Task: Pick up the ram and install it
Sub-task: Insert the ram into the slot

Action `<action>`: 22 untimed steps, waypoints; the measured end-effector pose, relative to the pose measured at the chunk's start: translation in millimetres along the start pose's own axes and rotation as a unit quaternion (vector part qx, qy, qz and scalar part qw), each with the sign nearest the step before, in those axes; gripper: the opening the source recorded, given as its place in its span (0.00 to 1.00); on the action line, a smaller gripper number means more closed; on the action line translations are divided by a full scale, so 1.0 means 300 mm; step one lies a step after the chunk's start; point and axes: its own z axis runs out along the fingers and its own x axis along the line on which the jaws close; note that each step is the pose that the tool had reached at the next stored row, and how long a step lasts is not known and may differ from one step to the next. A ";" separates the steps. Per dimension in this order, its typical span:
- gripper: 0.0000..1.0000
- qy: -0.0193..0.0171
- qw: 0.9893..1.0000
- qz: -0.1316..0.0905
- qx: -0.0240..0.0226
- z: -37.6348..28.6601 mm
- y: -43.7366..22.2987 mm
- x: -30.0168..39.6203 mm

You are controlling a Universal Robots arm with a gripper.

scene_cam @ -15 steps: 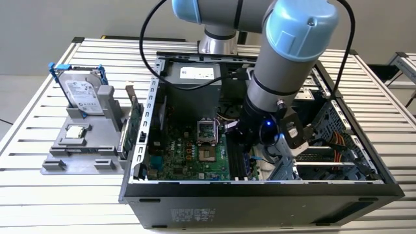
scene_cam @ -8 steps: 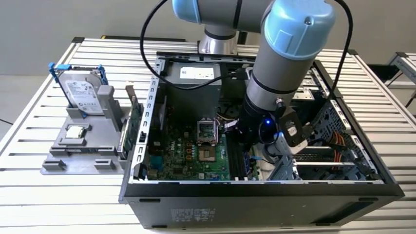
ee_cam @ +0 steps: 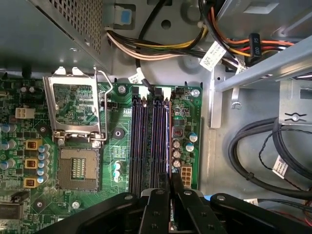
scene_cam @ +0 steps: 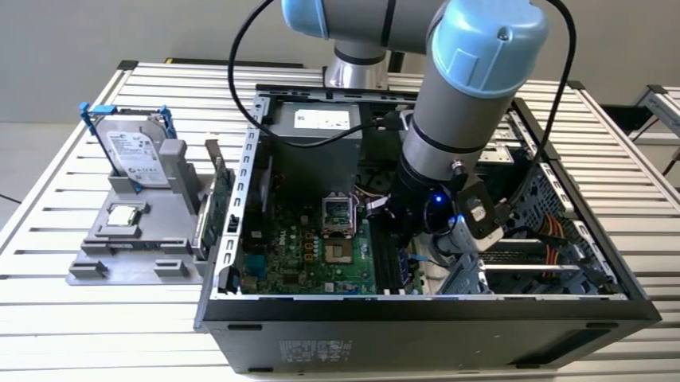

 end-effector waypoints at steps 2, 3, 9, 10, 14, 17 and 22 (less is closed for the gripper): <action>0.00 0.000 1.000 0.000 0.000 0.002 0.000 0.000; 0.00 0.000 1.000 0.001 0.000 0.003 0.000 0.000; 0.00 0.000 1.000 0.007 0.000 0.005 0.000 0.000; 0.00 0.000 1.000 0.007 0.000 0.005 0.000 0.000; 0.00 -0.001 1.000 0.008 0.000 0.005 0.000 0.000; 0.00 -0.001 1.000 0.008 0.000 0.005 0.000 0.000; 0.00 -0.001 1.000 0.008 0.000 0.006 0.000 0.001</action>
